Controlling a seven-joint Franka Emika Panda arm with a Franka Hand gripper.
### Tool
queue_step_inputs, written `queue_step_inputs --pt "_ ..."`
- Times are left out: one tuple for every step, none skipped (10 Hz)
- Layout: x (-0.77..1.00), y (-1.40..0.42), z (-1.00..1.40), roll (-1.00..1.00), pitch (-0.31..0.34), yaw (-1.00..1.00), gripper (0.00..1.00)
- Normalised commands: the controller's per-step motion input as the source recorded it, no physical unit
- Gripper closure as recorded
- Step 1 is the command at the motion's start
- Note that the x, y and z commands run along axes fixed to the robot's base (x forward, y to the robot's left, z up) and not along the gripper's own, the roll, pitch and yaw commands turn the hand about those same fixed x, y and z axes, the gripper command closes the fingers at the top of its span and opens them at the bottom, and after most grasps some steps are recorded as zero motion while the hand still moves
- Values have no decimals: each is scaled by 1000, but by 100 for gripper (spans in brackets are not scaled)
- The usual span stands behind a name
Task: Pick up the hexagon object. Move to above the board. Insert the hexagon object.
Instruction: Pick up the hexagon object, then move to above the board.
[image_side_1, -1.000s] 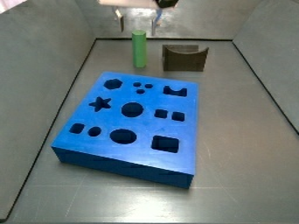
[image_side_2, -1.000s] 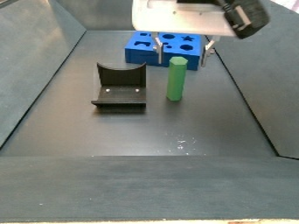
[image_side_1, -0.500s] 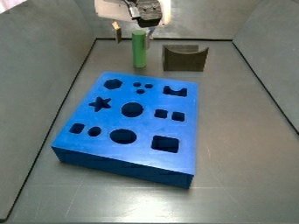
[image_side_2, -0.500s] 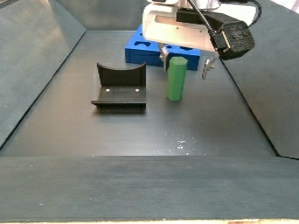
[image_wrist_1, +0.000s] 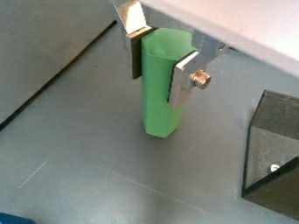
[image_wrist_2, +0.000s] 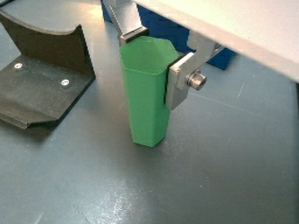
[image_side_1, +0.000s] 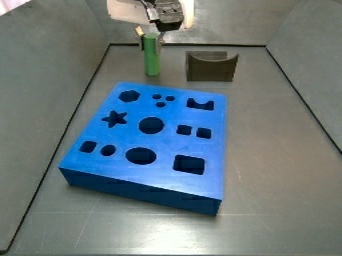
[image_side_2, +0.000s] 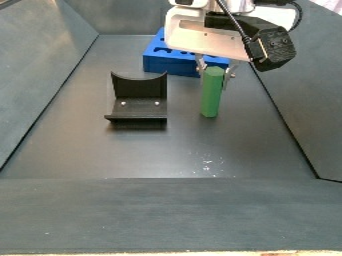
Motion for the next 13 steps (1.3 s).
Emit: queue_step_inputs --pt "0 0 0 0 0 0 100" --pt "0 0 0 0 0 0 100" --pt "0 0 0 0 0 0 100" --pt "0 0 0 0 0 0 100" --pt "0 0 0 0 0 0 100" --pt "0 0 0 0 0 0 100" --pt "0 0 0 0 0 0 100" --pt "0 0 0 0 0 0 100" --pt "0 0 0 0 0 0 100" --pt "0 0 0 0 0 0 100" --pt "0 0 0 0 0 0 100" --pt "0 0 0 0 0 0 100" --pt "126 196 1000 75 -80 -17 100"
